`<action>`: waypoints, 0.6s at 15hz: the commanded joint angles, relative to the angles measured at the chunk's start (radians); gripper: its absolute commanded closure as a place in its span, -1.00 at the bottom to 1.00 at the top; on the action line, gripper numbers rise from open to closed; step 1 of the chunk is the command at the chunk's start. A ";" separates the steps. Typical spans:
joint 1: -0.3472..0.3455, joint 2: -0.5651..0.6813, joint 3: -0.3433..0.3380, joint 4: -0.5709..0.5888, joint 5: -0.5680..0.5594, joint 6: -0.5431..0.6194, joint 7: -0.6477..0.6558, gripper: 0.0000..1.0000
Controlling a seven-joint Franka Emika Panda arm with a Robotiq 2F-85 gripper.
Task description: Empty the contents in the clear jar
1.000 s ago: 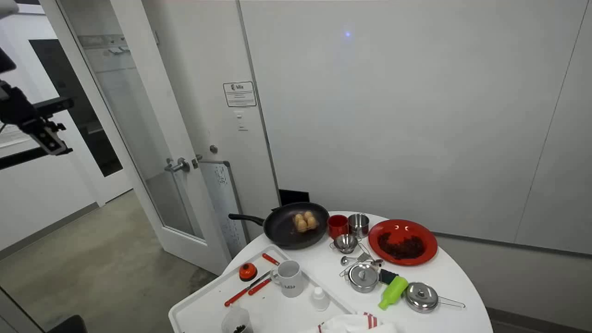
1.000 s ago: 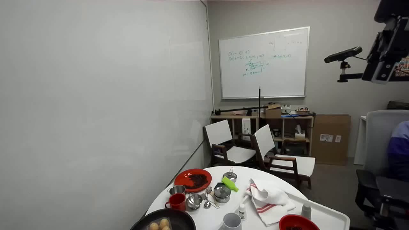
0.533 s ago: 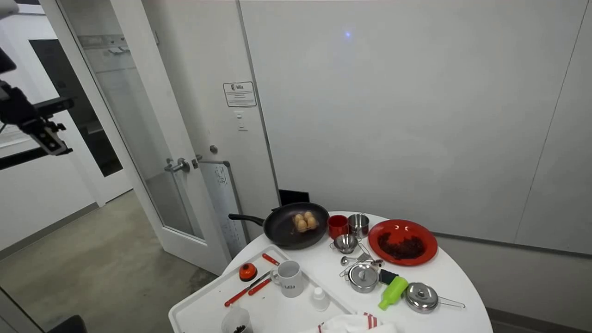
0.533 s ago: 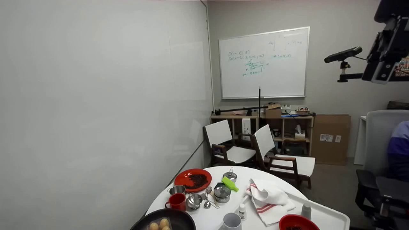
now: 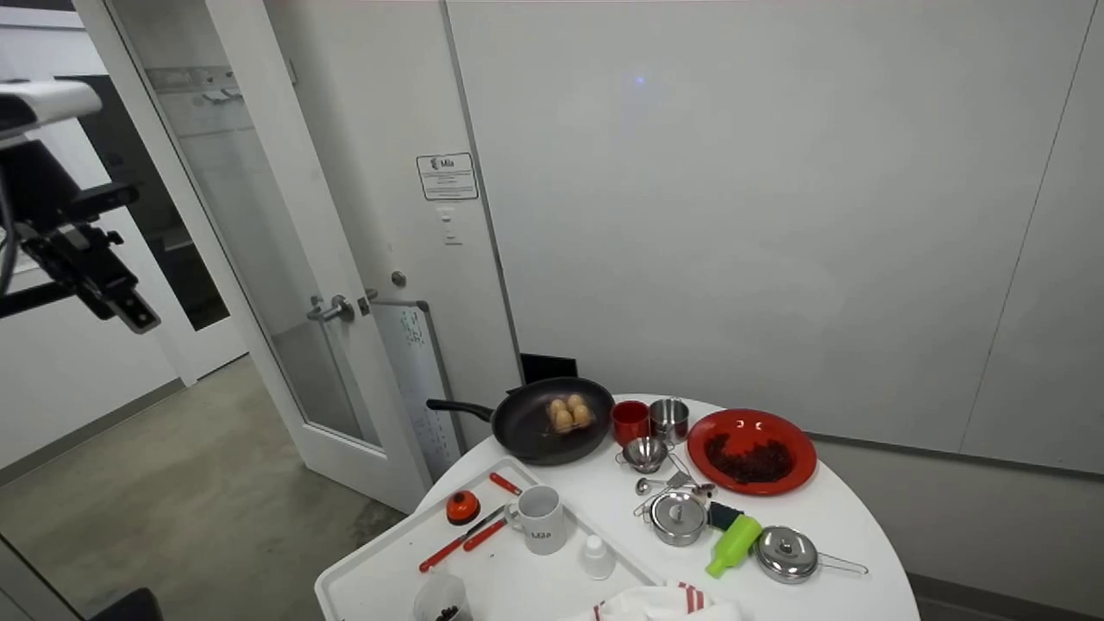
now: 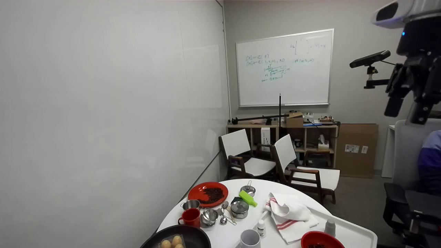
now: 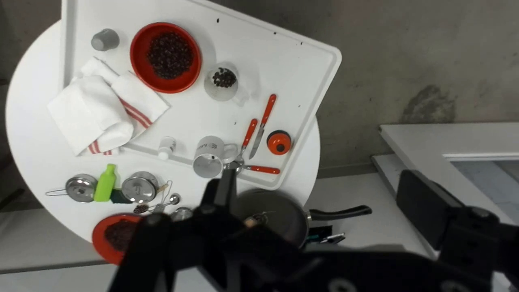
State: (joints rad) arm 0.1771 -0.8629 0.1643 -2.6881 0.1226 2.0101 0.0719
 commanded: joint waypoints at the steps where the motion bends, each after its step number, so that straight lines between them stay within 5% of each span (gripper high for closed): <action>1: 0.070 0.124 0.009 -0.046 0.024 0.073 -0.080 -1.00; 9: 0.050 0.458 0.092 -0.075 -0.133 0.296 -0.049 -1.00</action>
State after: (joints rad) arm 0.2506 -0.5391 0.2235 -2.7747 0.0624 2.2054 -0.0021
